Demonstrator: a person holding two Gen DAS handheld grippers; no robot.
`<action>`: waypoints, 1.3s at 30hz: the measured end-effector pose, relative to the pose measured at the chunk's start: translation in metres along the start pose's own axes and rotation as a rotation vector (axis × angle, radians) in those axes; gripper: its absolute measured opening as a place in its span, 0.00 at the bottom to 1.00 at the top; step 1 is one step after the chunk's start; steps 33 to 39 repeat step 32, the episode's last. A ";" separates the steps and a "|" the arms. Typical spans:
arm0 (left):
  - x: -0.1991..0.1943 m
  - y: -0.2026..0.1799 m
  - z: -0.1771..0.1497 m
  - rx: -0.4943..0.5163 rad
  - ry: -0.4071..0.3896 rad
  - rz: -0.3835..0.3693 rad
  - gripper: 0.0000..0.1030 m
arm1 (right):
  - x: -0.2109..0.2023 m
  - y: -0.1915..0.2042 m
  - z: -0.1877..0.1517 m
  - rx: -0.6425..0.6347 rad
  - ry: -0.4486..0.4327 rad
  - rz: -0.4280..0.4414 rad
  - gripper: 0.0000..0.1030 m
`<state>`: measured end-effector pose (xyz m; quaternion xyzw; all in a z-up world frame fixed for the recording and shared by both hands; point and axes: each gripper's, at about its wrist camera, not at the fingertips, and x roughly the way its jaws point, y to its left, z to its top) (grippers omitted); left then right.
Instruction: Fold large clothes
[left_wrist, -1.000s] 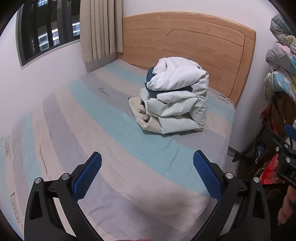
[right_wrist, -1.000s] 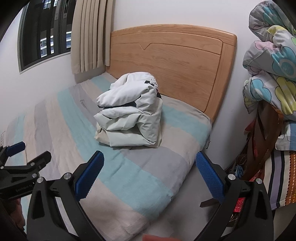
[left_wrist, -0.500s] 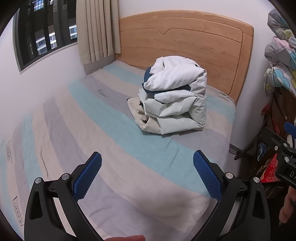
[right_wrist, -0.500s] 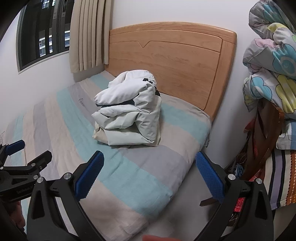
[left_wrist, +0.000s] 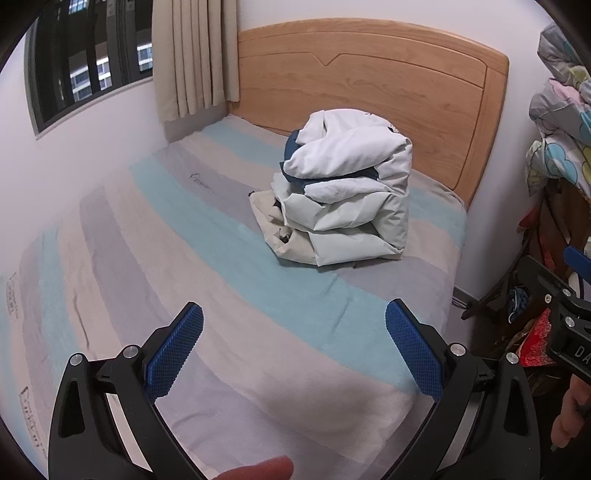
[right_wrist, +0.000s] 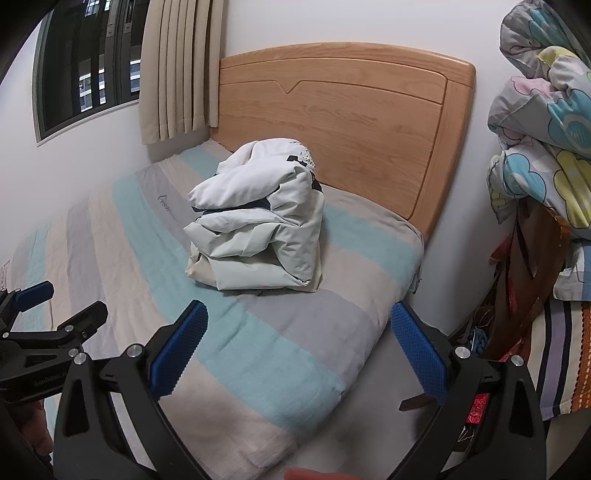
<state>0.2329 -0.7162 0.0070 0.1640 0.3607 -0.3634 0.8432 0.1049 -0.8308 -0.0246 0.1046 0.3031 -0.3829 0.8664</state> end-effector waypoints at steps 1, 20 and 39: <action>0.000 -0.001 0.000 0.004 -0.002 0.004 0.94 | 0.001 0.000 0.000 -0.003 -0.001 -0.002 0.93; -0.007 -0.005 0.001 -0.009 -0.094 -0.037 0.94 | 0.015 0.001 0.009 -0.014 0.011 0.008 0.93; 0.005 -0.008 -0.001 -0.009 -0.009 -0.032 0.94 | 0.016 -0.001 0.010 -0.007 0.013 0.017 0.93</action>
